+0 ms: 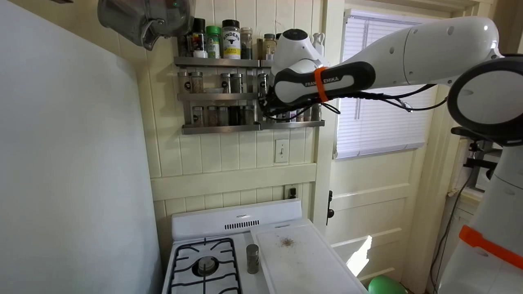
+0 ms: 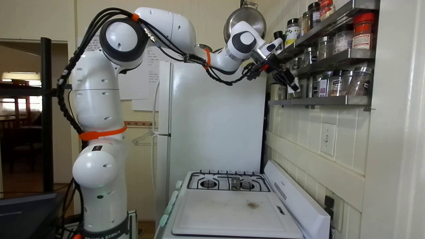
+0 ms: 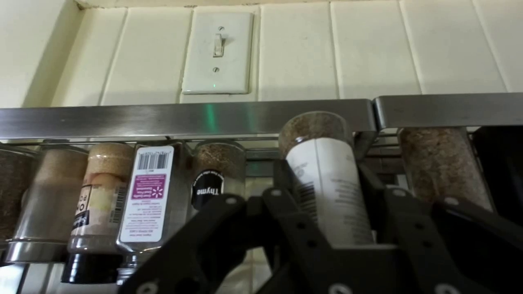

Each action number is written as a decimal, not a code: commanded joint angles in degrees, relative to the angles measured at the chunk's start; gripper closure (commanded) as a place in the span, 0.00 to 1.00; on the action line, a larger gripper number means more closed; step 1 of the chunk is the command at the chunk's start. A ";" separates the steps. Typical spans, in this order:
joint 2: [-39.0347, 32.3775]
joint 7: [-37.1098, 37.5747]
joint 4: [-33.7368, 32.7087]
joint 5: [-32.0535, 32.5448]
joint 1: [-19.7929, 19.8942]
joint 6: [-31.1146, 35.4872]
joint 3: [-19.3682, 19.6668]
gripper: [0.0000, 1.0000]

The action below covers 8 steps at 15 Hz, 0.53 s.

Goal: Put the right bottle on the bottom shelf

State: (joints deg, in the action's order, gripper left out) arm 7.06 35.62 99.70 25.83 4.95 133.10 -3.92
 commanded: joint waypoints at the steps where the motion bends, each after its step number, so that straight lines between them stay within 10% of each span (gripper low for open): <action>1: 1.07 -0.11 1.32 -0.30 -0.64 0.56 0.54 0.83; 8: 1.51 -0.84 3.68 2.40 -0.33 4.74 0.69 0.83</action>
State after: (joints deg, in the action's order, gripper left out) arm 7.10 35.48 100.37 26.65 4.94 134.49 -3.90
